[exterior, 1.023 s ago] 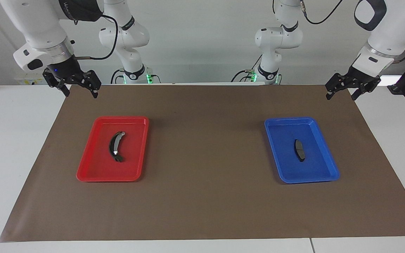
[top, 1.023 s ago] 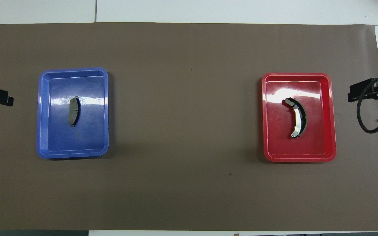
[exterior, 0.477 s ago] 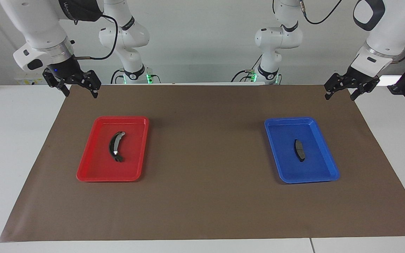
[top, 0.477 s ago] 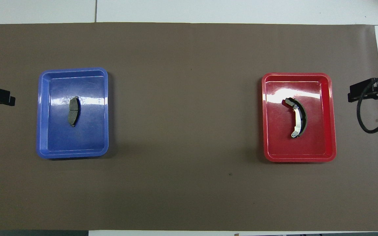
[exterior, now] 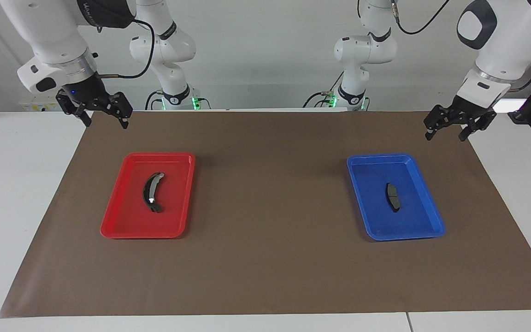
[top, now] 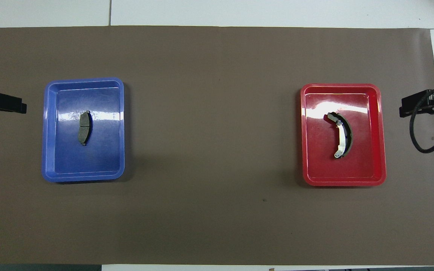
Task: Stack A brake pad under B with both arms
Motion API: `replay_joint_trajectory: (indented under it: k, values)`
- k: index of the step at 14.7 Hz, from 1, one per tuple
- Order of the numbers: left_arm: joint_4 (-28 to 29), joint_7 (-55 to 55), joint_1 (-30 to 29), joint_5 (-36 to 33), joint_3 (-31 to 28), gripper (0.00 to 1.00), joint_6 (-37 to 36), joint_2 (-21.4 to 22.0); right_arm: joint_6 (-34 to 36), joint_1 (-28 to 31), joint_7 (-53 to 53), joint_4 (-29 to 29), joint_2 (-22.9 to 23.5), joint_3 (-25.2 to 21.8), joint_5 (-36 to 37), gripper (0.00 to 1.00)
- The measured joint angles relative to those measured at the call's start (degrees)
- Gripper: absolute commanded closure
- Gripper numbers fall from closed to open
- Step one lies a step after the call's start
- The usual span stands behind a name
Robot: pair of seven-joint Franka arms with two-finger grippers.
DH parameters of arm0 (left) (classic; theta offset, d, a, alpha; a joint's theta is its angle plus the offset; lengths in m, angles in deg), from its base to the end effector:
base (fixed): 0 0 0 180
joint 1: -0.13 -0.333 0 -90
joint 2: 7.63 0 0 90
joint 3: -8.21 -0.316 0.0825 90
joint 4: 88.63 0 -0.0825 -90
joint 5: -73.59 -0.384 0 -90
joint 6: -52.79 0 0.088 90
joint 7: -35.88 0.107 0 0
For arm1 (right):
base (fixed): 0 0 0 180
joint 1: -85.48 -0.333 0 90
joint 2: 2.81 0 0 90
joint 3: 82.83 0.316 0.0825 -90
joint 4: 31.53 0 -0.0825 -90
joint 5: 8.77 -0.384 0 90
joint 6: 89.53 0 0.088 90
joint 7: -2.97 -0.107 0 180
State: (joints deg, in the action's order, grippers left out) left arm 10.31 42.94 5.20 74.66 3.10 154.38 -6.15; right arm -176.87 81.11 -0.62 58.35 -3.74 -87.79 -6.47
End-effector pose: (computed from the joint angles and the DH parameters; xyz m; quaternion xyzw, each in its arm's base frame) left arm 0.5613 -0.0007 0.5825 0.9975 -0.0596 0.0366 0.0081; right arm 0.5447 -0.0105 0.6304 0.9990 -0.0371 -0.0136 0.0197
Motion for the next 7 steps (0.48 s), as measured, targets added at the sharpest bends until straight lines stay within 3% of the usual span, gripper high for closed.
replay_joint_trajectory:
  k: [4,7]
  values:
    - [9.7,0.2,0.3,0.0,0.1,0.01,12.3,-0.8,0.0,0.0,0.0,0.1,0.0,0.0,0.0,0.00]
    - [13.7,0.2,1.3,0.0,0.2,0.01,18.9,-3.6,-0.6,0.0,0.0,0.6,0.0,0.0,0.0,0.00]
